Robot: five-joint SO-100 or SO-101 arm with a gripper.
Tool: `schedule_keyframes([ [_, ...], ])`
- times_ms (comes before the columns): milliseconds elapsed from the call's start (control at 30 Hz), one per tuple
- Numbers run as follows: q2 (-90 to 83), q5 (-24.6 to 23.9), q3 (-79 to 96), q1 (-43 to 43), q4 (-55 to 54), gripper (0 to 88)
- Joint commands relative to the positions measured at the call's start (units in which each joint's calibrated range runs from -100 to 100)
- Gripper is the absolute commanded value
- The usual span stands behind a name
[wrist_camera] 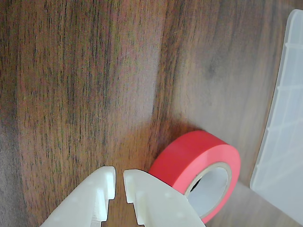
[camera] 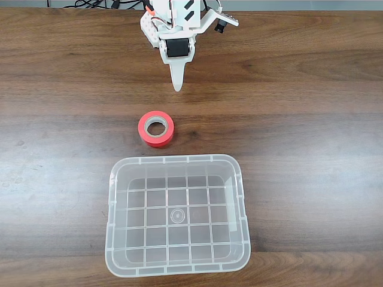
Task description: Grab the tape and place it in the box.
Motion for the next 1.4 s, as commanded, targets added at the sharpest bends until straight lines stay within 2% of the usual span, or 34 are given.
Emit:
schedule_keyframes([
  [0,-0.88,-0.28,-0.85,-0.25,-0.03,1.3],
  [300,-0.88,-0.38,-0.67,0.56,-0.8,1.2],
  [433,-0.72,-1.38,-2.69,0.99,-4.31,1.2],
  [533,0.17,-3.44,-6.46,4.07,-6.96,1.1],
  [1033,0.89,-3.02,-17.93,14.31,-6.62,1.0],
  [1200,11.03,-3.23,-30.2,14.24,-3.37,1.0],
  [1367,28.73,-3.39,-49.56,14.16,-0.46,1.0],
])
